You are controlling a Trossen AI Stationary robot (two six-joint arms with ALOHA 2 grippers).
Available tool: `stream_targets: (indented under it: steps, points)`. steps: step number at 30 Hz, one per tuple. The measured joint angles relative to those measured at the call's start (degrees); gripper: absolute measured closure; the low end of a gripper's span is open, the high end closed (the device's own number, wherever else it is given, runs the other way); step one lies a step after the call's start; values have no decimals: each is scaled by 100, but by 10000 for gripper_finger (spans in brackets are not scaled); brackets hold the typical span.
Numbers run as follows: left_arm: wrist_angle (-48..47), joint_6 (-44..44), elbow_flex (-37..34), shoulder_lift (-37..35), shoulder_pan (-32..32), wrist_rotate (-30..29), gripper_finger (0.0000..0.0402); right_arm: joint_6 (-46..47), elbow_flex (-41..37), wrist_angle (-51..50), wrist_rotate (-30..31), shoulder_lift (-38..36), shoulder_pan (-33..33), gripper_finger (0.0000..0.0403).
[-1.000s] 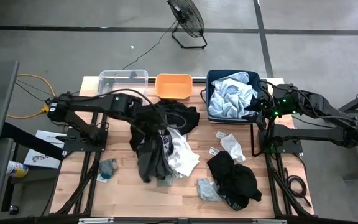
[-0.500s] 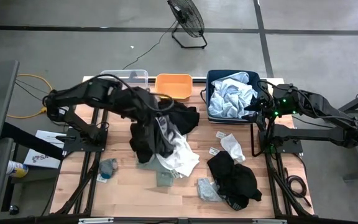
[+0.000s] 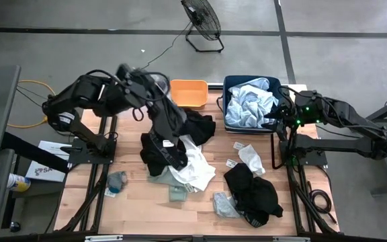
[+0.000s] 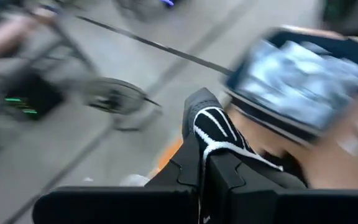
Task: Pick & Place Cloths
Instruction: Put the gray underwear into the transparent bin
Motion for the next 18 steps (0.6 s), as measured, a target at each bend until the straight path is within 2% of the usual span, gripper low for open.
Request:
stream_targets:
  steps: [5,8,14,18]
  points:
    - [-11,-114,118,-5,4,-1339,401,100,0,0,86,0,0,181]
    - [-7,-114,178,-7,176,-1852,401,133,0,0,120,0,0,181]
    - [-48,-87,181,-39,1026,-1892,401,177,0,3,127,1,0,181]
    - [-128,-49,181,-40,1687,-1655,401,219,0,68,127,2,0,181]
